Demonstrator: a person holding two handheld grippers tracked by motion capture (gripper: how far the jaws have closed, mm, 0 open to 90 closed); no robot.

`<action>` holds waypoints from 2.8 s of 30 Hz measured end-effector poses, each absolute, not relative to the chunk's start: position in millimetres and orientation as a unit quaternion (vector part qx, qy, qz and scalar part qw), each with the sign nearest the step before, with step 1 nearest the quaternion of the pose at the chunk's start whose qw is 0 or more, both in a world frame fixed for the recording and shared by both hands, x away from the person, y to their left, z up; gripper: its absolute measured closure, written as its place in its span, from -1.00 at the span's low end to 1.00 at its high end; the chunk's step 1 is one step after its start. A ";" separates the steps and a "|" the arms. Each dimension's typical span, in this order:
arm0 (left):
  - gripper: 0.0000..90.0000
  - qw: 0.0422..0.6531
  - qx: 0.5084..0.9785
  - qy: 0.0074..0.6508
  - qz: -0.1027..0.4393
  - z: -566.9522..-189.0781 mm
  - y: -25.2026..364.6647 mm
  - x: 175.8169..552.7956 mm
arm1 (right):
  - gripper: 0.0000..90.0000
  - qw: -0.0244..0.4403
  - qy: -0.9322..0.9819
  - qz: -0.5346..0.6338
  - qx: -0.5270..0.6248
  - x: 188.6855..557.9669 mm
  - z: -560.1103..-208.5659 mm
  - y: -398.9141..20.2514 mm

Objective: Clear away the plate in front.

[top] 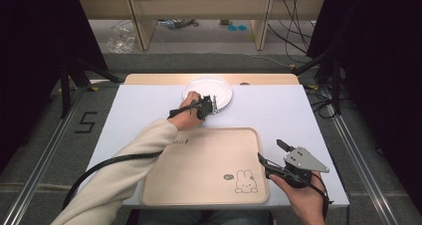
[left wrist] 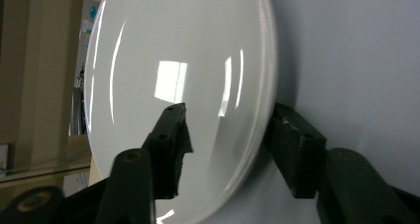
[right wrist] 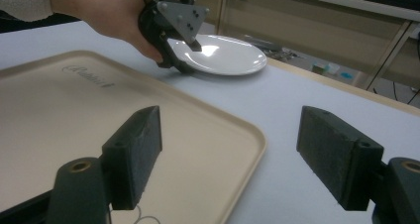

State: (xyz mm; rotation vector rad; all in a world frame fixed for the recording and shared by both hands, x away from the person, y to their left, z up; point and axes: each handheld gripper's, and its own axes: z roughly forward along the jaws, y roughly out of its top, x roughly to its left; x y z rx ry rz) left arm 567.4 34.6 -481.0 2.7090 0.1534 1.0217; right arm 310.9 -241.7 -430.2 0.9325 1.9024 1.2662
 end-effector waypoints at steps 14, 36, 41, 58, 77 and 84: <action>0.79 0.065 0.909 0.027 0.410 -497.1 19.0 551.9 | -0.39 0.317 0.728 0.489 0.361 308.6 -430.2 -242.9; 0.94 0.092 0.894 0.042 0.436 -478.0 23.4 551.0 | -0.37 0.315 0.727 0.490 0.364 308.7 -430.4 -243.3; 0.94 0.092 0.893 0.038 0.438 -477.5 22.8 551.0 | -0.37 0.309 0.731 0.487 0.365 308.4 -429.9 -244.2; 0.94 0.079 0.889 0.006 0.451 -474.3 29.8 547.8 | -0.36 0.320 0.728 0.488 0.359 309.6 -429.8 -244.6; 0.94 0.086 0.878 -0.015 0.470 -460.1 35.6 527.3 | -0.36 0.317 0.722 0.493 0.366 308.9 -429.6 -244.2; 0.94 0.086 0.878 -0.021 0.471 -457.3 39.0 521.5 | -0.36 0.316 0.721 0.496 0.367 309.0 -429.7 -243.9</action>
